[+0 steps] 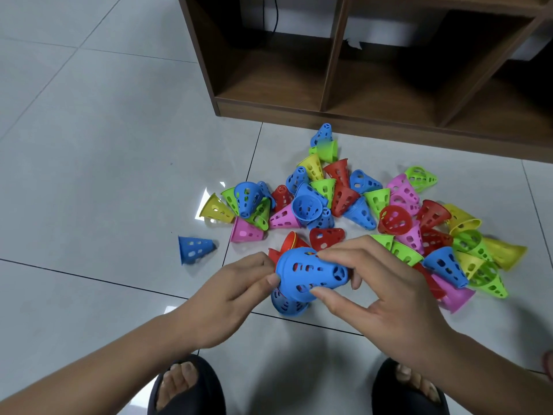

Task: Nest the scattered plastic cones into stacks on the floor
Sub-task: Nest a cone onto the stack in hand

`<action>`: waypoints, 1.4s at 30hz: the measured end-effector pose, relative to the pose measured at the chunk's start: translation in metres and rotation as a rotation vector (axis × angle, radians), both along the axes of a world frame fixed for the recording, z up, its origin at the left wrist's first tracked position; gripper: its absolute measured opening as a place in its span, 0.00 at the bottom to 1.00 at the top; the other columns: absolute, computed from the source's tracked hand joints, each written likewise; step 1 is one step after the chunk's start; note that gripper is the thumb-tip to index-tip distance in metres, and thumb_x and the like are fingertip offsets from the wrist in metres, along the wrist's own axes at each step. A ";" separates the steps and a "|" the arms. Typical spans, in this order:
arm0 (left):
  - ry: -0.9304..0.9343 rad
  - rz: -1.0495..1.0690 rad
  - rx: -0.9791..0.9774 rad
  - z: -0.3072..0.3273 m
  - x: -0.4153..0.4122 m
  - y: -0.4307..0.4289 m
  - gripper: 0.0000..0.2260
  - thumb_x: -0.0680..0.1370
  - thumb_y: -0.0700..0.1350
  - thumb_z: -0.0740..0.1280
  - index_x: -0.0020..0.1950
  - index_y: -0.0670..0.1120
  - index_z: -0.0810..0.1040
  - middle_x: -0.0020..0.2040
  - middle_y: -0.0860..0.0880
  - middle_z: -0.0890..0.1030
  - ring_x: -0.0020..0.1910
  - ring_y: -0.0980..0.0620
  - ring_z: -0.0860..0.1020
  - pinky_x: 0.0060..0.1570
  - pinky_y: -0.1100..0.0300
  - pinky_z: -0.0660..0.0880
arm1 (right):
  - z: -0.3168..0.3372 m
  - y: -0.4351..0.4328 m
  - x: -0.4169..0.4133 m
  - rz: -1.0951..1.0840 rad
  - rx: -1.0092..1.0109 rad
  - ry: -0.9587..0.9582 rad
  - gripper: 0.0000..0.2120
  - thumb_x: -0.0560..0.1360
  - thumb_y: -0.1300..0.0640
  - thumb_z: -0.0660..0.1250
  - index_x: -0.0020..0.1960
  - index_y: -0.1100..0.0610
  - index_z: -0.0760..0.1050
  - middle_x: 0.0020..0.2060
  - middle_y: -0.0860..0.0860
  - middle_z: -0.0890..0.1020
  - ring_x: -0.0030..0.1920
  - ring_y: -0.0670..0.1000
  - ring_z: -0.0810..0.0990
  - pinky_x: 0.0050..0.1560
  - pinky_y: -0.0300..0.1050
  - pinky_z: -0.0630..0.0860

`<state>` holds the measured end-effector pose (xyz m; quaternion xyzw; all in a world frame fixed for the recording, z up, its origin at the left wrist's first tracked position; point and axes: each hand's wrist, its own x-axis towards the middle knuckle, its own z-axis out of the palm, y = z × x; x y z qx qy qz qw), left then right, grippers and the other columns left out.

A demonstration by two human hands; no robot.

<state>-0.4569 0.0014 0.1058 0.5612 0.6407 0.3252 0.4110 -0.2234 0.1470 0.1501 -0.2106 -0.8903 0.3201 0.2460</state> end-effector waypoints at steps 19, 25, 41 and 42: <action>0.347 -0.073 -0.003 -0.036 -0.022 -0.009 0.02 0.79 0.56 0.69 0.49 0.59 0.80 0.45 0.60 0.78 0.47 0.57 0.78 0.45 0.62 0.76 | -0.050 -0.008 -0.009 0.190 -0.090 -0.274 0.18 0.80 0.45 0.74 0.67 0.49 0.78 0.57 0.41 0.74 0.53 0.41 0.77 0.57 0.39 0.76; 0.402 0.098 -0.040 -0.071 -0.066 -0.007 0.06 0.79 0.53 0.71 0.55 0.59 0.80 0.49 0.64 0.79 0.49 0.60 0.79 0.46 0.65 0.74 | -0.061 0.011 -0.013 0.097 -0.122 -0.311 0.15 0.84 0.40 0.64 0.65 0.47 0.79 0.58 0.38 0.76 0.59 0.42 0.77 0.59 0.41 0.76; 0.862 0.198 -0.127 -0.131 -0.164 -0.016 0.32 0.66 0.35 0.79 0.68 0.48 0.78 0.71 0.47 0.75 0.65 0.39 0.77 0.57 0.44 0.76 | -0.149 0.096 -0.019 0.093 0.157 -0.800 0.34 0.79 0.57 0.67 0.82 0.49 0.61 0.79 0.48 0.67 0.78 0.52 0.66 0.79 0.51 0.65; 0.874 0.194 -0.116 -0.133 -0.164 -0.017 0.33 0.65 0.34 0.79 0.69 0.48 0.78 0.69 0.46 0.76 0.62 0.39 0.77 0.56 0.45 0.77 | -0.150 0.095 -0.018 0.098 0.146 -0.810 0.35 0.78 0.58 0.68 0.82 0.49 0.60 0.77 0.47 0.69 0.75 0.52 0.69 0.76 0.50 0.68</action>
